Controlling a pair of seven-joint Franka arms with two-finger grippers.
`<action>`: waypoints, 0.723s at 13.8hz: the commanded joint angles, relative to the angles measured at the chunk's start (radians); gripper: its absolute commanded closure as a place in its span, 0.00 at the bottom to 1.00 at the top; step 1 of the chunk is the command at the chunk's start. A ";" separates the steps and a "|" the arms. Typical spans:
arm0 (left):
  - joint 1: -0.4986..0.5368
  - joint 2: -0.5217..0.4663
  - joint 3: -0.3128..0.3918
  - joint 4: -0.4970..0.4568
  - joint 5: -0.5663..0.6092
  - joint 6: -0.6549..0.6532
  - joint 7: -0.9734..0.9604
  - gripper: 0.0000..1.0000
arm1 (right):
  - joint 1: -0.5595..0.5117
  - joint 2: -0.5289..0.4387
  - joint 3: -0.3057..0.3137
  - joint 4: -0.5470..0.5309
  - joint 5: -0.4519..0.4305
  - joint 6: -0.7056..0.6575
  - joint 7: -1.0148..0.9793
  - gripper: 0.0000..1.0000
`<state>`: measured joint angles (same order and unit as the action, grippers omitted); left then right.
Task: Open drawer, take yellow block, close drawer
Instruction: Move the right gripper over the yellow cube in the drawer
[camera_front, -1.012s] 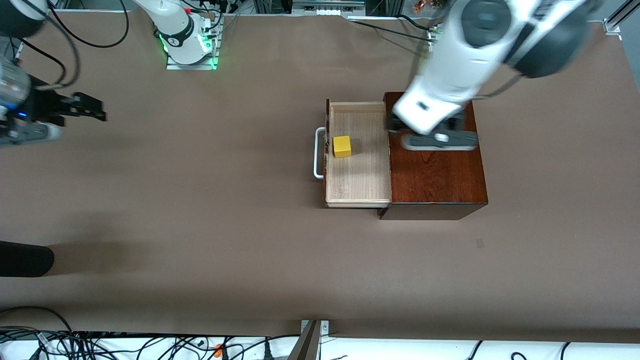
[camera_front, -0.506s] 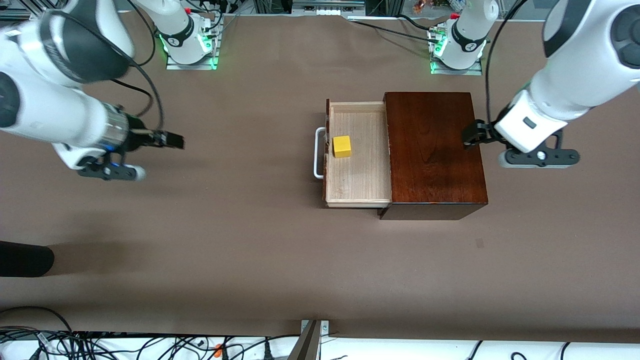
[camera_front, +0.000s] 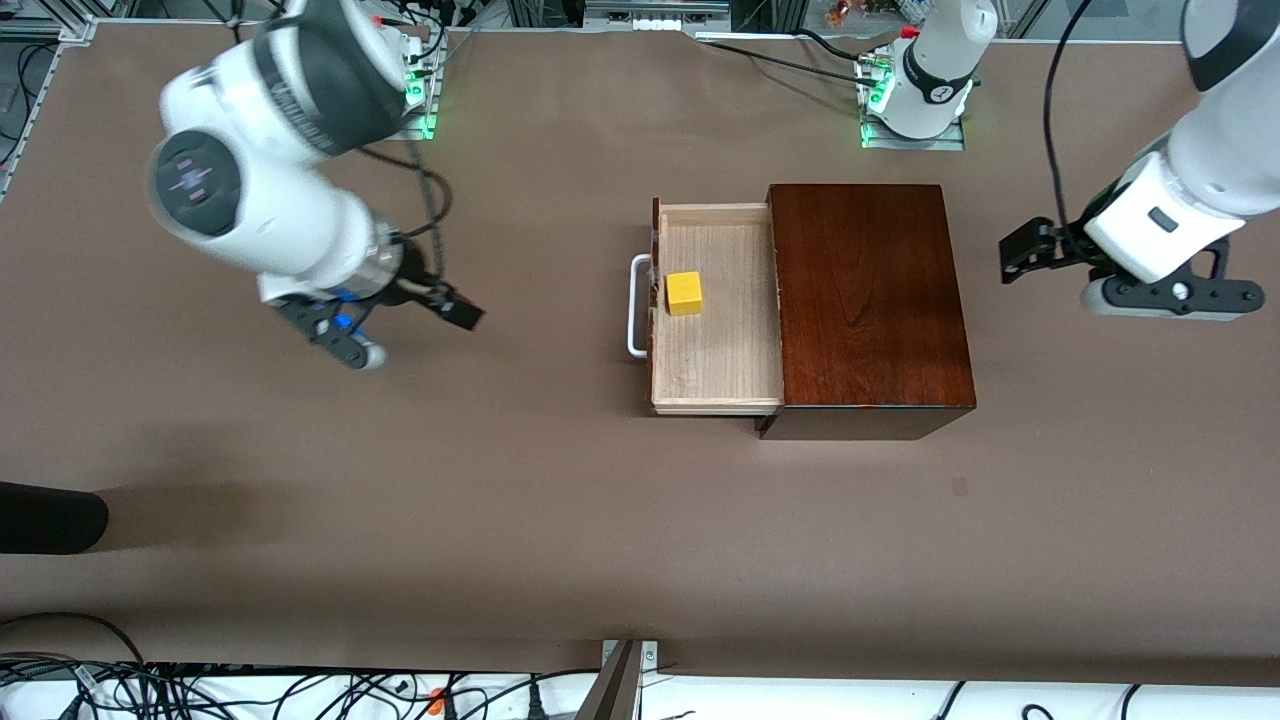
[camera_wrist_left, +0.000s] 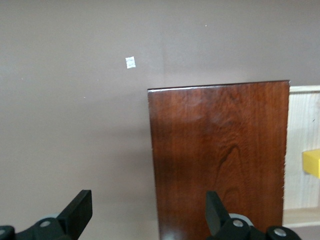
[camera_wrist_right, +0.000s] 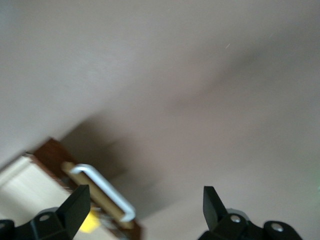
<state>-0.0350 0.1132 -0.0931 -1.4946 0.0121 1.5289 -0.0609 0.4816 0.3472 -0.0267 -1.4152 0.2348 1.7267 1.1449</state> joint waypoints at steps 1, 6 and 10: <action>-0.003 -0.041 0.049 -0.046 -0.027 0.008 0.098 0.00 | 0.119 0.032 -0.013 0.027 0.005 0.094 0.325 0.00; 0.030 -0.062 0.049 -0.039 -0.038 -0.001 0.205 0.00 | 0.254 0.178 -0.016 0.149 0.001 0.214 0.822 0.00; 0.050 -0.072 0.049 -0.036 -0.047 -0.016 0.240 0.00 | 0.322 0.335 -0.021 0.245 -0.006 0.355 1.093 0.00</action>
<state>0.0038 0.0705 -0.0467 -1.5087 -0.0061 1.5200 0.1451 0.7679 0.5933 -0.0280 -1.2625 0.2331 2.0553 2.1401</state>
